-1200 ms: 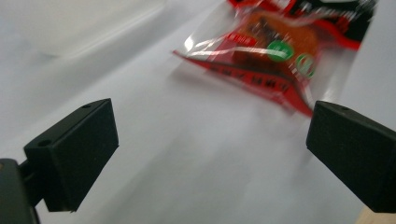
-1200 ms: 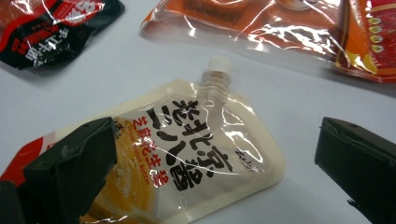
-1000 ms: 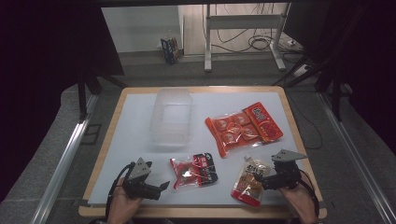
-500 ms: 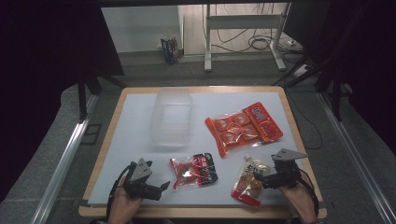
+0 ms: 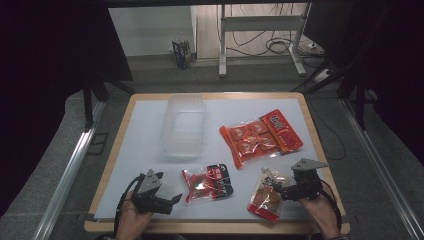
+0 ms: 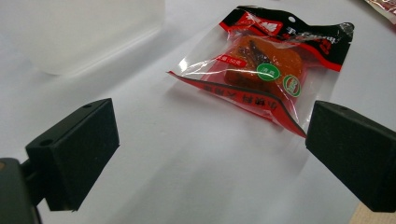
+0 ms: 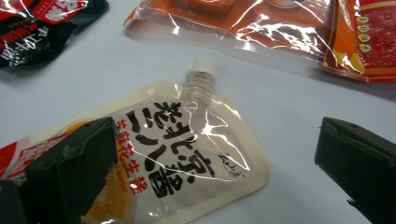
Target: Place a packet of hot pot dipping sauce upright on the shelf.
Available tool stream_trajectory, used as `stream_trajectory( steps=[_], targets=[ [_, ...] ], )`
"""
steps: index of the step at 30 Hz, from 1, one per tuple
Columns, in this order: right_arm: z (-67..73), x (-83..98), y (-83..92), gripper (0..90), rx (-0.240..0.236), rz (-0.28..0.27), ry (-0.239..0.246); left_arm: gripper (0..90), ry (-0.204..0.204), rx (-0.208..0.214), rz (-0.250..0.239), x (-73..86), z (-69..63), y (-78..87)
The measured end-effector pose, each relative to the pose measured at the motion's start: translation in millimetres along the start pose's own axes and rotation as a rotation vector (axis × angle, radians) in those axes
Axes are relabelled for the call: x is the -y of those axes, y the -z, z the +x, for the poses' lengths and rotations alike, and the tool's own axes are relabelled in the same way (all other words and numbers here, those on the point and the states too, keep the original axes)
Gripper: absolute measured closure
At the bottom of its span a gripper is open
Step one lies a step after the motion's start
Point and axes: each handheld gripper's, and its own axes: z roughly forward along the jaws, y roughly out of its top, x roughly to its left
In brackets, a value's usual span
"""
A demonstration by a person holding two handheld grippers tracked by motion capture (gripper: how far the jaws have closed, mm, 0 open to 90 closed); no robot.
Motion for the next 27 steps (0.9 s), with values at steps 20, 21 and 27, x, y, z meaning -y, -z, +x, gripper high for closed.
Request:
stream_trajectory(
  steps=[20,21,27],
  targets=[
    [-25.7,-3.1,-2.0,0.0,0.064,-0.012,-0.042,2.7,-0.018,-0.007,0.015,-0.2,-3.0,-1.6],
    [-27.0,-3.3,-2.6,0.0,0.063,-0.010,-0.046,2.7,-0.020,-0.008,0.015,-0.1,-3.4,-1.6],
    [-32.5,-4.7,-3.7,0.0,0.077,-0.007,-0.051,2.7,-0.026,-0.010,0.014,-0.2,-4.7,-1.5]
  ],
)
